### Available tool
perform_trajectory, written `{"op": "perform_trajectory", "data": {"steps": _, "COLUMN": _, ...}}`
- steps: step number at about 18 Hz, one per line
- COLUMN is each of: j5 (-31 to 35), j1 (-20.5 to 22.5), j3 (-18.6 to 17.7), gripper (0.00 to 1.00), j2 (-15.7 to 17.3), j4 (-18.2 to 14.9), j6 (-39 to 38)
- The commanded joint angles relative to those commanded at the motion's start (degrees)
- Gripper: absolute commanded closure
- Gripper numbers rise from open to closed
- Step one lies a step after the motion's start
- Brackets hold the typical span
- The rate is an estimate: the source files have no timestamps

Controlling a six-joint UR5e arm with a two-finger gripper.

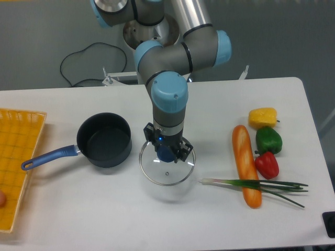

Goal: Place the lid on the table
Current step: 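Carry the glass lid by its blue knob away from the saucepan, then lower the held glass lid onto the table surface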

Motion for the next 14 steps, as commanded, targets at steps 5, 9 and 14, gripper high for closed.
{"op": "perform_trajectory", "data": {"steps": 5, "j5": 0.0, "j1": -0.2, "j3": 0.0, "gripper": 0.62, "j2": -1.6, "j4": 0.6, "j6": 0.1}}
{"op": "perform_trajectory", "data": {"steps": 9, "j5": -0.1, "j1": -0.4, "j3": 0.3, "gripper": 0.62, "j2": -3.1, "j4": 1.8, "j6": 0.0}}
{"op": "perform_trajectory", "data": {"steps": 14, "j5": 0.0, "j1": -1.2, "j3": 0.7, "gripper": 0.62, "j2": -4.9, "j4": 2.0, "j6": -0.2}}
